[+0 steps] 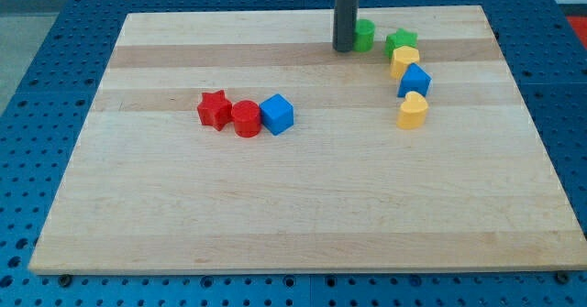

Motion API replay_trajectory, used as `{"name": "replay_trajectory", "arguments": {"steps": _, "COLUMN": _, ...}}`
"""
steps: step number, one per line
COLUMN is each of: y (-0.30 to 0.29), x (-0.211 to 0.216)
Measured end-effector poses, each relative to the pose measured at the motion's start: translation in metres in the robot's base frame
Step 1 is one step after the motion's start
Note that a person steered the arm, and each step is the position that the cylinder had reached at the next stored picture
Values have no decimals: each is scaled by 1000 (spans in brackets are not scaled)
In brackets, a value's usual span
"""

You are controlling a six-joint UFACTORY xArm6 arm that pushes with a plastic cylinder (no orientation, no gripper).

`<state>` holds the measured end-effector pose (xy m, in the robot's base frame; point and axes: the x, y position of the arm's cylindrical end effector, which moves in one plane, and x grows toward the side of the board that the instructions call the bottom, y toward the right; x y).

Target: Slide the red circle a bit left

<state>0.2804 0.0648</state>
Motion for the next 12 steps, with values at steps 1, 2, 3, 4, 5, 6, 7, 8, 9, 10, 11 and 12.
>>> {"name": "replay_trajectory", "arguments": {"steps": 1, "y": 3, "x": -1}}
{"name": "replay_trajectory", "arguments": {"steps": 2, "y": 14, "x": -1}}
{"name": "replay_trajectory", "arguments": {"steps": 3, "y": 26, "x": -1}}
{"name": "replay_trajectory", "arguments": {"steps": 4, "y": 37, "x": -3}}
{"name": "replay_trajectory", "arguments": {"steps": 5, "y": 45, "x": -9}}
{"name": "replay_trajectory", "arguments": {"steps": 6, "y": 36, "x": -21}}
{"name": "replay_trajectory", "arguments": {"steps": 7, "y": 34, "x": -38}}
{"name": "replay_trajectory", "arguments": {"steps": 8, "y": 34, "x": -45}}
{"name": "replay_trajectory", "arguments": {"steps": 9, "y": 12, "x": -56}}
{"name": "replay_trajectory", "arguments": {"steps": 10, "y": -19, "x": -67}}
{"name": "replay_trajectory", "arguments": {"steps": 11, "y": 5, "x": -73}}
{"name": "replay_trajectory", "arguments": {"steps": 12, "y": 34, "x": -86}}
